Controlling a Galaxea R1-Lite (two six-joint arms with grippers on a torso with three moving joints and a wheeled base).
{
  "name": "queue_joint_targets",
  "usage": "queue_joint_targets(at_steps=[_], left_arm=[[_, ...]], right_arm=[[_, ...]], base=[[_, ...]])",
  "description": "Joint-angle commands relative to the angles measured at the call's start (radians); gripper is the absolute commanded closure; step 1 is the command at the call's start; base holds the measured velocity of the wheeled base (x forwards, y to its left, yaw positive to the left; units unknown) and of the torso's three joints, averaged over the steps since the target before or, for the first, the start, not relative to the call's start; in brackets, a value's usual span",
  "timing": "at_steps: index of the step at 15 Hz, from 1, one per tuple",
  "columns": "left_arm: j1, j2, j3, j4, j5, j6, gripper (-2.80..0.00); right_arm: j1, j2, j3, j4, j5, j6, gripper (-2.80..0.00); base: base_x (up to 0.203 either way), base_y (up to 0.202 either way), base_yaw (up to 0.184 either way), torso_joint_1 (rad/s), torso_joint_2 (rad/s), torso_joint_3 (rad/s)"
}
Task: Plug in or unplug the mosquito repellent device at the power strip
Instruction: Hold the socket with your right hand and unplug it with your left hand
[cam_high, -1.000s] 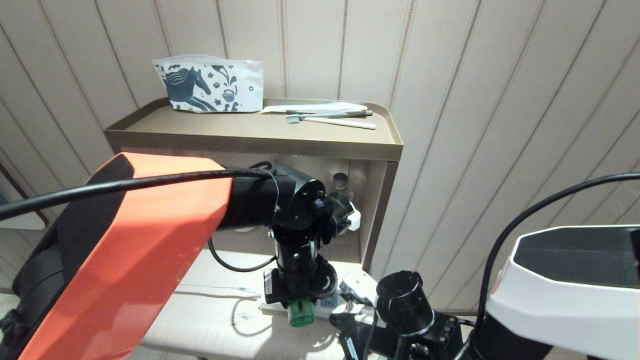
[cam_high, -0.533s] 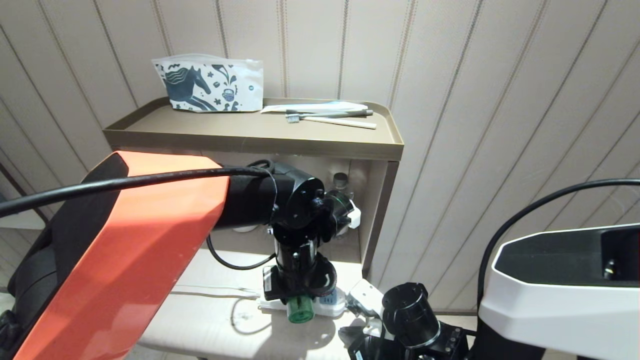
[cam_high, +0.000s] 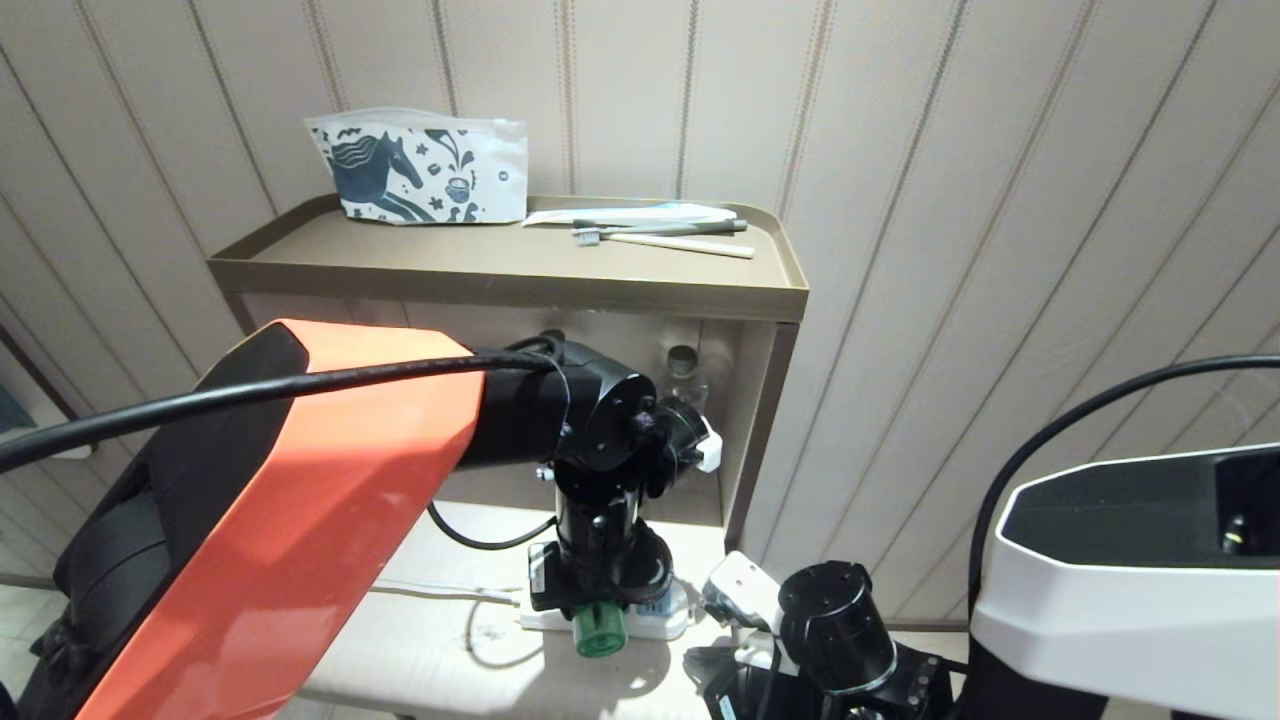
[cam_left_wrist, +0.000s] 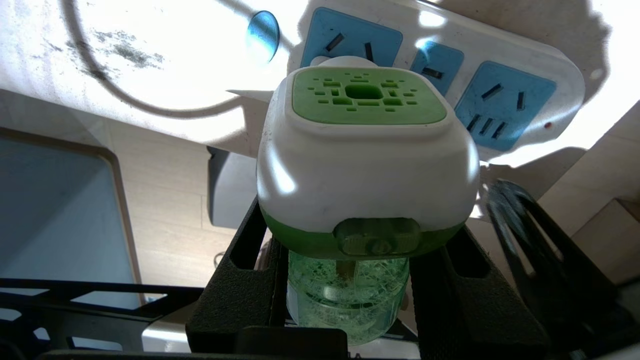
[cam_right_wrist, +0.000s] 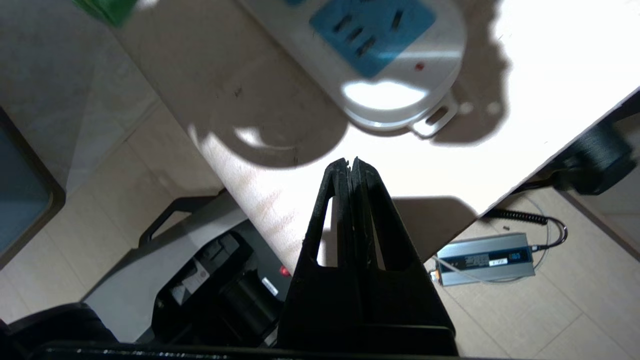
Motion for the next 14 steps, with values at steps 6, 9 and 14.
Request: queue_joint_targets(at_steps=[6, 9, 14], left_arm=[[0.001, 0.021, 0.000, 0.006, -0.006, -0.006, 0.00], [0.000, 0.019, 0.000, 0.006, -0.007, -0.006, 0.00], [-0.002, 0.021, 0.000, 0.009, -0.009, -0.006, 0.00]], right_arm=[[0.011, -0.118, 0.021, -0.016, 0.004, 0.019, 0.00], [0.026, -0.057, -0.011, -0.019, 0.004, 0.046, 0.00], [0.028, -0.027, -0.027, -0.019, 0.004, 0.047, 0.00]], base=[[0.000, 0.000, 0.000, 0.000, 0.00, 0.000], [0.000, 0.000, 0.000, 0.000, 0.00, 0.000], [0.000, 0.000, 0.000, 0.000, 0.00, 0.000]])
